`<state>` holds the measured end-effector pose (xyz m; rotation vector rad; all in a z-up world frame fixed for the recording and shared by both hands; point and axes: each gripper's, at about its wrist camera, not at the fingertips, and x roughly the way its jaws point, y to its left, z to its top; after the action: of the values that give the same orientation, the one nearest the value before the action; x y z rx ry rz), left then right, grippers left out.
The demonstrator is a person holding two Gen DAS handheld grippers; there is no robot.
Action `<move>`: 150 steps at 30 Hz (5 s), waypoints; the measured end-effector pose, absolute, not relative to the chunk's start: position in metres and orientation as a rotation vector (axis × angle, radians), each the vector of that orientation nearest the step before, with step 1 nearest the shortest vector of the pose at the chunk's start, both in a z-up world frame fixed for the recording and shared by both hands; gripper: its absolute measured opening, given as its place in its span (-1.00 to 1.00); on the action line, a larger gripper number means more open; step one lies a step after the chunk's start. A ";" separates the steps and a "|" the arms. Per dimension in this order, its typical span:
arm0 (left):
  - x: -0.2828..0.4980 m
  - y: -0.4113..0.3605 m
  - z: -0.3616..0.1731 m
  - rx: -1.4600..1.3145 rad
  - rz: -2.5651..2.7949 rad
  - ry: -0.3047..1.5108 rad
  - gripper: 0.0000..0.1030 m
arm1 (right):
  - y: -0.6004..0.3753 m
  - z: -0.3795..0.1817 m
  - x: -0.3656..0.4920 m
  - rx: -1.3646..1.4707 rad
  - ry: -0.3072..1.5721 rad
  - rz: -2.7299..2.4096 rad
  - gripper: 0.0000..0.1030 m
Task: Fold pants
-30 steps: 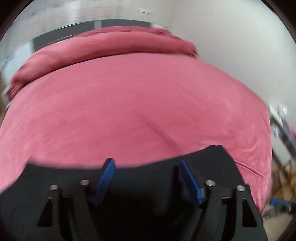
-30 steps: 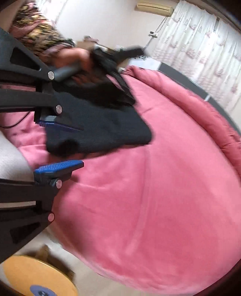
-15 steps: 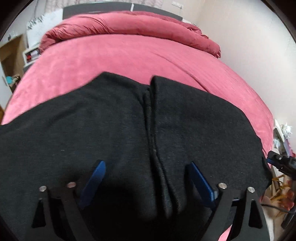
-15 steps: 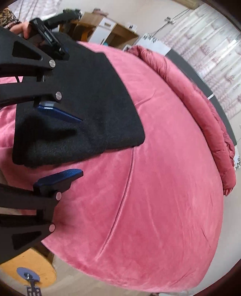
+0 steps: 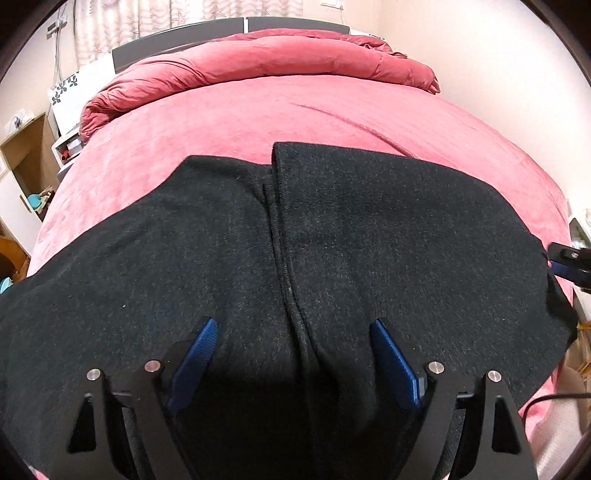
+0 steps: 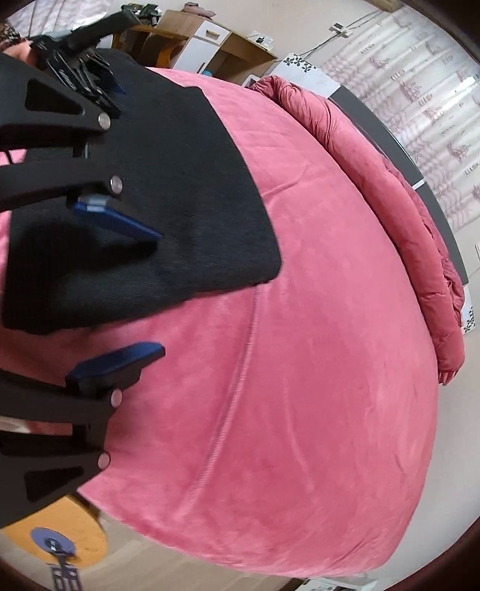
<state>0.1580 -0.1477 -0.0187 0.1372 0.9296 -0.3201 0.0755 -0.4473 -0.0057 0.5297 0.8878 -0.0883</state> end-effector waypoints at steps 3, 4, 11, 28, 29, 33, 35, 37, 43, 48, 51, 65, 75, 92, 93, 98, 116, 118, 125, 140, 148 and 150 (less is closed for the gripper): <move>0.149 -0.144 -0.010 0.140 -0.323 0.936 0.66 | -0.450 -0.014 0.089 0.541 0.915 -0.050 0.22; 0.146 -0.142 -0.010 0.139 -0.324 0.939 0.66 | -0.451 -0.016 0.092 0.548 0.921 -0.044 0.22; 0.135 -0.112 -0.005 0.062 -0.334 0.978 0.66 | -0.452 -0.026 0.108 0.565 0.938 0.022 0.22; 0.114 -0.070 -0.005 -0.094 -0.480 1.037 0.07 | -0.476 -0.051 0.119 0.785 0.924 0.252 0.22; 0.112 -0.078 -0.008 -0.035 -0.489 1.032 -0.05 | -0.477 -0.052 0.119 0.790 0.924 0.277 0.22; 0.104 -0.093 -0.008 0.086 -0.491 0.997 -0.44 | -0.475 -0.058 0.121 0.802 0.931 0.273 -0.02; 0.104 -0.087 -0.004 0.048 -0.478 1.005 -0.59 | -0.473 -0.058 0.121 0.820 0.938 0.263 -0.13; 0.106 -0.079 -0.002 0.033 -0.493 1.015 -0.66 | -0.471 -0.056 0.121 0.807 0.939 0.257 -0.21; 0.101 -0.061 0.000 0.035 -0.495 1.007 -0.63 | -0.478 -0.065 0.119 0.936 0.926 0.258 -0.16; 0.088 -0.057 0.005 0.085 -0.440 0.963 -0.18 | -0.483 -0.072 0.123 1.016 0.946 0.242 -0.25; 0.084 -0.048 0.005 0.115 -0.419 0.949 0.02 | -0.478 -0.062 0.124 0.979 0.980 0.208 -0.41; 0.077 0.023 0.018 0.011 -0.364 0.951 0.29 | -0.398 0.078 0.119 0.961 0.923 0.285 -0.58; 0.060 0.105 0.050 -0.098 -0.265 0.847 0.41 | -0.265 0.164 0.124 0.877 0.880 0.435 -0.57; 0.069 0.282 0.030 -0.476 0.064 0.819 0.46 | -0.020 0.104 0.185 0.697 1.081 0.529 -0.57; 0.067 0.287 0.027 -0.495 0.067 0.823 0.46 | -0.005 0.093 0.188 0.682 1.105 0.530 -0.57; 0.067 0.297 0.018 -0.528 0.077 0.829 0.46 | 0.054 0.036 0.199 0.539 1.207 0.528 -0.48; 0.089 0.271 0.043 -0.579 -0.257 0.845 0.61 | -0.116 0.033 0.132 0.451 0.941 0.404 -0.19; 0.110 0.258 0.039 -0.531 -0.310 0.982 0.63 | -0.133 0.032 0.126 0.392 0.910 0.321 -0.19; 0.108 0.214 0.037 -0.260 -0.255 1.077 0.22 | -0.163 0.004 0.117 0.422 0.982 0.267 -0.07; 0.059 0.247 0.016 -0.462 -0.246 0.944 -0.09 | 0.079 0.087 0.227 -0.097 0.895 0.759 0.09; 0.059 0.251 0.016 -0.472 -0.264 0.931 -0.47 | 0.146 0.046 0.226 -0.519 0.965 0.731 -0.81; 0.059 0.254 0.023 -0.474 -0.259 0.901 -0.52 | 0.145 0.056 0.226 -0.502 0.918 0.688 -0.87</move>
<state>0.0585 0.2538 0.0227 -0.4739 0.9014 -0.2594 0.2260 0.1448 0.0556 -0.5021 0.9181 0.6880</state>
